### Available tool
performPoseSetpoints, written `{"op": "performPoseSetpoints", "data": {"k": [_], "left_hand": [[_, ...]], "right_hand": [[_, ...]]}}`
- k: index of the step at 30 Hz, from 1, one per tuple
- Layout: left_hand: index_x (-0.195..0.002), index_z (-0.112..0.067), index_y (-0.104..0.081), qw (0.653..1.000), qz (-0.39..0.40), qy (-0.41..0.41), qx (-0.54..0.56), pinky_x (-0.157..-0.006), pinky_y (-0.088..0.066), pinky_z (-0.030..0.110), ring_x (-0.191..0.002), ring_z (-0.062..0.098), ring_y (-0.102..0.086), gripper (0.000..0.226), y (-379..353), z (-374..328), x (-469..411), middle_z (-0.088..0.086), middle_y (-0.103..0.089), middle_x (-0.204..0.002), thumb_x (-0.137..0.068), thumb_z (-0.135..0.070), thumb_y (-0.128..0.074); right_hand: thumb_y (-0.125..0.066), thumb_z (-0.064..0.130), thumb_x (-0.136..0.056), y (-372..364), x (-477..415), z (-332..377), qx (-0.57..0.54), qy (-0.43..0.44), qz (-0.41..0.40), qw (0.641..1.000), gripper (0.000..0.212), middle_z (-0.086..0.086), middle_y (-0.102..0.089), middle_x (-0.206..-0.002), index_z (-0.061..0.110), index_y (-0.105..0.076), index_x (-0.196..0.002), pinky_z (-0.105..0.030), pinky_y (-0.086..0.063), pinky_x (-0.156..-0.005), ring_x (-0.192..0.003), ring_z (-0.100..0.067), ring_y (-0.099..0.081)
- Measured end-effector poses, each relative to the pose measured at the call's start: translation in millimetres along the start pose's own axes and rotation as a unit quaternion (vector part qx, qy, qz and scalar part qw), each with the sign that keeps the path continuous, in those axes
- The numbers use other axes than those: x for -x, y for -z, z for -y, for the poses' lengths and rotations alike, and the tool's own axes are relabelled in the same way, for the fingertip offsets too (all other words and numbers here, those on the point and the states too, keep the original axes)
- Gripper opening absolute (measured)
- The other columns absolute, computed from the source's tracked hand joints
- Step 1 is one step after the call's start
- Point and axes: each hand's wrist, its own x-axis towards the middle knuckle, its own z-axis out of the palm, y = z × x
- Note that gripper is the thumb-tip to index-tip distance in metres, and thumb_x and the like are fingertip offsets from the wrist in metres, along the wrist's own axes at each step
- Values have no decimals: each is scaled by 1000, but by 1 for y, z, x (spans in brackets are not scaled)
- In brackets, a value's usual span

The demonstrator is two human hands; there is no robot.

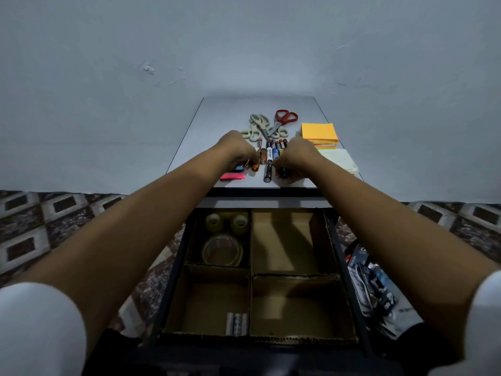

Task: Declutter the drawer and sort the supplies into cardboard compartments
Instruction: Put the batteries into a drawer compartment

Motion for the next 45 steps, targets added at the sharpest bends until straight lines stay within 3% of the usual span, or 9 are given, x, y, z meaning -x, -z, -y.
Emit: {"op": "performPoseSetpoints", "data": {"k": [4, 9, 15, 20, 24, 28, 35, 39, 45], "left_hand": [[-68, -7, -53, 999, 2, 5, 45, -50, -34, 21, -57, 12, -41, 20, 8, 6, 16, 5, -50, -67, -79, -9, -70], [-90, -6, -66, 994, 37, 32, 98, -49, -27, 22, -61, 13, -39, 17, 15, 33, 48, 4, -53, -69, -77, -15, -72], [-87, -14, -68, 984, 114, 75, 113, -55, -36, 22, -67, 11, -47, 9, -3, 98, 87, 2, -59, -77, -78, -15, -71], [-84, -15, -66, 967, 182, 146, 99, -63, -43, 23, -73, 11, -58, 5, -30, 154, 105, 1, -65, -80, -80, -13, -69], [-80, -10, -63, 958, 223, 177, 15, -55, -46, 19, -68, 10, -53, 7, -51, 181, 107, 2, -57, -73, -84, -13, -67], [-97, 5, -68, 951, 259, 141, -88, -54, -48, 22, -63, 14, -55, 22, -70, 194, 103, 13, -62, -81, -84, -13, -65], [-129, -10, -48, 931, 312, 73, -177, -76, -43, 23, -104, 20, -57, 49, -80, 203, 103, 6, -58, -119, -84, -15, -66], [-121, -9, -59, 932, 293, 52, -208, -82, -46, 27, -105, 24, -60, 33, -76, 209, 98, 10, -62, -120, -89, -14, -58], [-121, -15, -62, 920, 312, 19, -236, -87, -44, 24, -110, 20, -57, 37, -74, 203, 99, 4, -61, -125, -89, -4, -48]], "right_hand": [[-69, 11, -82, 10, 12, 0, -82, -34, 29, 996, 17, -18, -69, -93, 4, -54, -78, -41, -59, -75, -82, -29, -70], [-66, 12, -85, 15, 51, -8, -184, -70, 98, 976, 15, -14, -64, -77, 1, -57, -90, -24, -54, -47, -58, -18, -63], [-67, 17, -84, -19, 95, -39, -239, -90, 192, 947, 8, -8, -66, -71, 9, -66, -83, -20, -52, -46, -49, -9, -60], [-66, 21, -84, -57, 127, -64, -217, -94, 234, 943, 9, -4, -67, -82, 13, -68, -88, -19, -53, -51, -68, -10, -62], [-66, 22, -85, -78, 139, -72, -208, -100, 255, 939, 19, -13, -68, -98, 11, -67, -100, -19, -51, -55, -77, -15, -62], [-66, 25, -85, -90, 139, -75, -177, -81, 243, 950, 23, -11, -67, -96, 11, -68, -103, -14, -49, -49, -71, -9, -58], [-65, 25, -85, -96, 134, -74, -169, -58, 246, 953, 12, -9, -69, -92, 15, -69, -91, -18, -49, -56, -74, -10, -59], [-64, 24, -86, -95, 132, -74, -164, -51, 247, 954, 10, -7, -69, -92, 17, -67, -91, -19, -50, -58, -78, -11, -61], [-64, 24, -86, -95, 130, -71, -167, -44, 248, 953, 7, -3, -68, -87, 19, -66, -90, -17, -50, -56, -71, -7, -59]]}}
